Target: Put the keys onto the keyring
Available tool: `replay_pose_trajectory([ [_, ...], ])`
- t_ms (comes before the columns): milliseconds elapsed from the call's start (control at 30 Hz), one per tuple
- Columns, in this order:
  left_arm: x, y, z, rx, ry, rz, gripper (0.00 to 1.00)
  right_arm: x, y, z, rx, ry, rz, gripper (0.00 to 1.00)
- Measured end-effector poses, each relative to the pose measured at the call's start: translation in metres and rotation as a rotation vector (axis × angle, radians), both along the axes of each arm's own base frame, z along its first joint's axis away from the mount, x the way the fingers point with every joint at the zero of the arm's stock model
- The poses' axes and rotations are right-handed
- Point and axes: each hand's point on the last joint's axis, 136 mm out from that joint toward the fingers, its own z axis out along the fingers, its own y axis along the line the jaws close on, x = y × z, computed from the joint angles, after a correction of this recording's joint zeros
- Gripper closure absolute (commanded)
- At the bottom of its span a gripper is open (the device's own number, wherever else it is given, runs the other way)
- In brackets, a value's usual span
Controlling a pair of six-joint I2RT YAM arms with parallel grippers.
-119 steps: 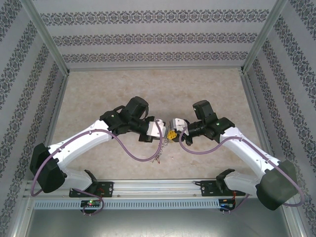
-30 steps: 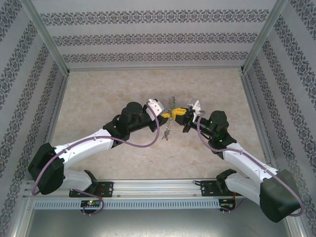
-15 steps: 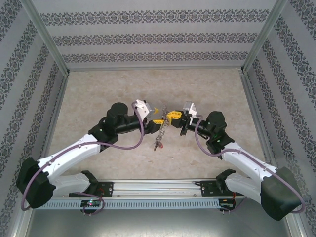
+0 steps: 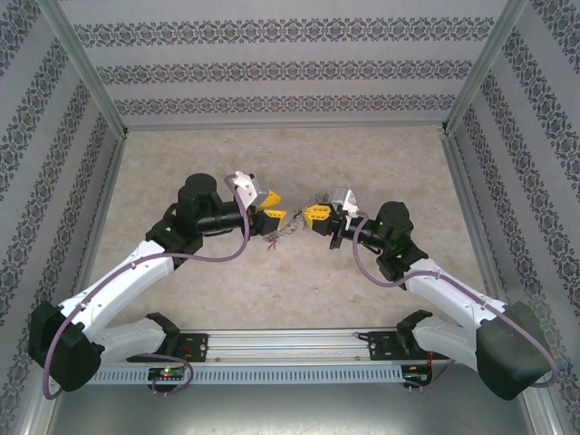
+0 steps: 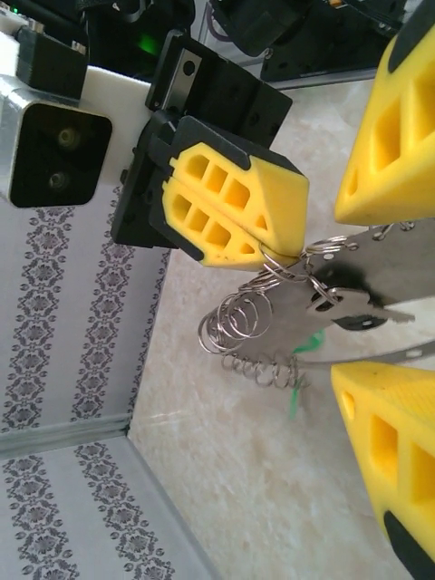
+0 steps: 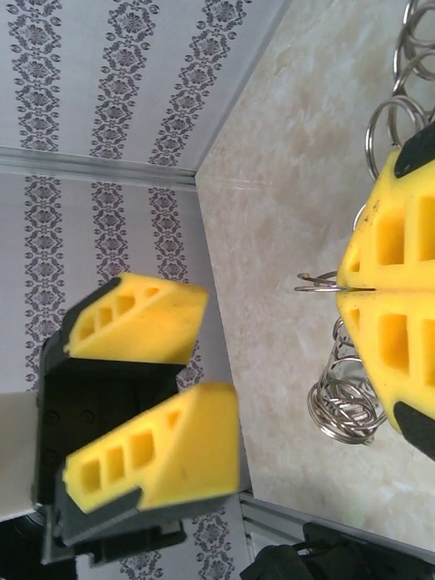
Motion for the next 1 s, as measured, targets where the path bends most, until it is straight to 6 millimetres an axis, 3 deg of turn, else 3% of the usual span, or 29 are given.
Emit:
replay_pose_trajectory([
  [200,-0.005,-0.01,0.012,0.071,-0.008,-0.115,0.55,-0.003,0.004,-0.001,-0.016,-0.013,0.031,1.0],
  [433,-0.013,-0.015,-0.008,0.131,0.06,-0.204,0.57,-0.005,0.006,0.0,-0.022,-0.024,0.049,1.0],
  [533,-0.016,-0.017,-0.017,0.141,0.091,-0.237,0.68,-0.007,0.006,0.002,-0.02,-0.027,0.059,1.0],
  [767,-0.014,-0.023,-0.021,0.155,0.118,-0.282,0.72,-0.01,0.01,-0.001,-0.033,-0.008,0.098,1.0],
  [867,-0.014,-0.024,-0.019,0.154,0.106,-0.287,0.86,-0.011,0.011,-0.001,-0.035,-0.008,0.11,1.0],
  [1000,-0.014,-0.022,-0.019,0.162,0.103,-0.292,0.89,-0.016,0.014,-0.001,-0.037,-0.013,0.135,1.0],
])
